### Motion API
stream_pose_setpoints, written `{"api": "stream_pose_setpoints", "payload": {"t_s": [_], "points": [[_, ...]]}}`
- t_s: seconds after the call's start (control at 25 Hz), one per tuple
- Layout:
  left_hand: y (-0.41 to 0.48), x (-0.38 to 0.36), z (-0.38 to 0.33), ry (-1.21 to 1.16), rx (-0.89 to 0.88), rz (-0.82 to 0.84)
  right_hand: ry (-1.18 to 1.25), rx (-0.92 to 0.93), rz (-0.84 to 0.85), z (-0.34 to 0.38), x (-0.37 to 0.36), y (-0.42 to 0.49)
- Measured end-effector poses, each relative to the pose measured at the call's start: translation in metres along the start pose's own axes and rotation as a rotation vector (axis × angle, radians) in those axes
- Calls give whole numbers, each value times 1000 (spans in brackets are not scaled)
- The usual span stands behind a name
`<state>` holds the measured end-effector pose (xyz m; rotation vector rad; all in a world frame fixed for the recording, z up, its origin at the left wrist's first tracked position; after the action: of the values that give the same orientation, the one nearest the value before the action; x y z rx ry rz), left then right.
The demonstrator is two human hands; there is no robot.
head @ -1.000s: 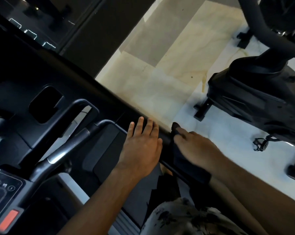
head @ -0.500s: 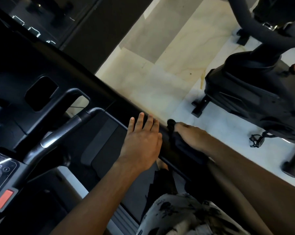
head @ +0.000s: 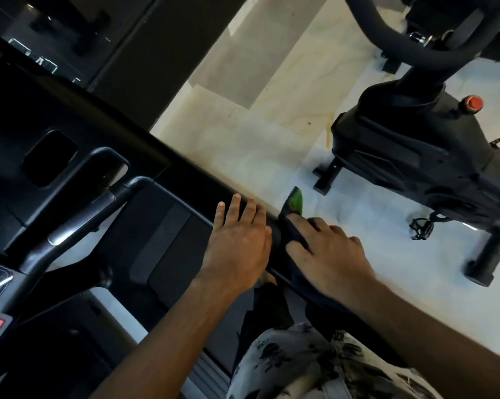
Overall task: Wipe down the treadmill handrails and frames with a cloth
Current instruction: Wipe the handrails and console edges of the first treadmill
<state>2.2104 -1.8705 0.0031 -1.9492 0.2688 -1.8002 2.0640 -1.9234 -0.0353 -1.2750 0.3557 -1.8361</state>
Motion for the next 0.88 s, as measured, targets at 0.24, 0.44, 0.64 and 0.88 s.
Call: {"api": "stream_pose_setpoints", "payload": {"t_s": [0.24, 0.44, 0.64, 0.88], "points": [[-7, -4, -11, 8, -24, 3, -65, -47, 5, -14, -2, -4], [-9, -9, -19, -4, -75, 3, 265, -170, 159, -37, 5, 13], [-16, -16, -29, 2, -128, -6, 62, -54, -99, -42, -4, -21], [-33, -19, -48, 0, -140, -3, -69, -79, -22, -52, -7, -35]]}}
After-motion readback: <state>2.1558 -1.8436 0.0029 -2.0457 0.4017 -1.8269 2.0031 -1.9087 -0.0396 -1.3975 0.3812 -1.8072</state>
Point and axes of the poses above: each hand's wrist, its own y-axis towards the middle knuckle, its own x-axis out of the back of the hand, z = x × y, the point moved 4 cm from there along y, towards the middle knuckle, and after that the axes turned 5 degrees about -y, right-handed, at the moved point
